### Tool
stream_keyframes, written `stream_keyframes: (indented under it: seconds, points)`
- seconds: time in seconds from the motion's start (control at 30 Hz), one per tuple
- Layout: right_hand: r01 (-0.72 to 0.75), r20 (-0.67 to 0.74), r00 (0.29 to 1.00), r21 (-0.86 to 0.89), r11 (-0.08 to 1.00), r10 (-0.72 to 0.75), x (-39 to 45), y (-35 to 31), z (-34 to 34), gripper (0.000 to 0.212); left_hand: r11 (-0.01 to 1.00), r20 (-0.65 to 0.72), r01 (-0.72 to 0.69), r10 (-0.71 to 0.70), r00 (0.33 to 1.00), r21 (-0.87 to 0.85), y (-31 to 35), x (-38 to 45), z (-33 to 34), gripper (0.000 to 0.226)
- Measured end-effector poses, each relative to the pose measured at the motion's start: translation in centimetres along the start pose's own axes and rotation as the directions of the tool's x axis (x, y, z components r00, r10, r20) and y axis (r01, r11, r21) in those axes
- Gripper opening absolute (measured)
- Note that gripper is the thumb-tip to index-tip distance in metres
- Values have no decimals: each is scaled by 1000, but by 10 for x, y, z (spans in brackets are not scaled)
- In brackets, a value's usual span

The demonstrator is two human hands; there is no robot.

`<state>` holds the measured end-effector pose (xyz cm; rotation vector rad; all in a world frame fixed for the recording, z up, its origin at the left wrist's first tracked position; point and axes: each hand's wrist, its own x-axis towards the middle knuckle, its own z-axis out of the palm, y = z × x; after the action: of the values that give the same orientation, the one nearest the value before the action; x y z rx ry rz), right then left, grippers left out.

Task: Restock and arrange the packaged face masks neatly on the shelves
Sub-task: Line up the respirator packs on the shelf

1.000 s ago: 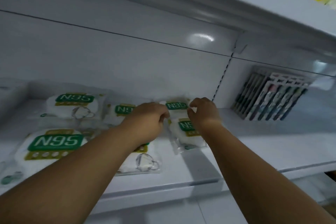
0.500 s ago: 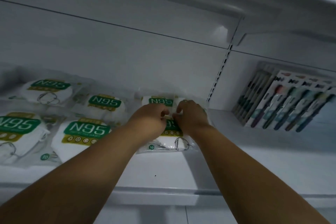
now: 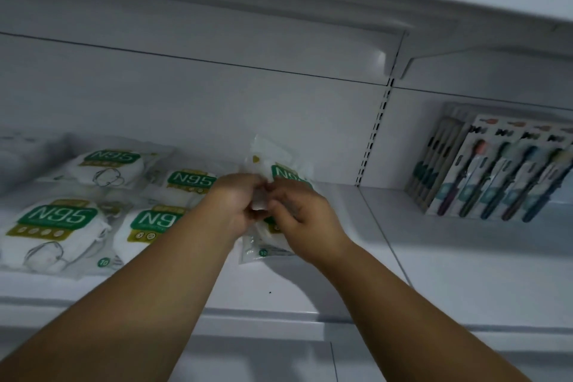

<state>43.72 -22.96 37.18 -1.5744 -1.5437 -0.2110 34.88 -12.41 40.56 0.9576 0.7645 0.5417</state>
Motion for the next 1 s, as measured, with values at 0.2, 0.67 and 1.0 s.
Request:
stream_keyframes:
  seconds: [0.2, 0.67, 1.0]
  points:
    - [-449, -275, 833, 174, 877, 481, 5, -20, 8, 11, 967, 6, -240, 240, 971, 86, 15, -13, -61, 24]
    - [-565, -266, 788, 42, 824, 555, 32, -122, 85, 33, 976, 191, -209, 194, 962, 61, 57, -33, -208, 24]
    - [-611, -69, 748, 316, 726, 660, 61, -179, 105, 30, 991, 288, -98, 121, 950, -96, 64, -42, -262, 46]
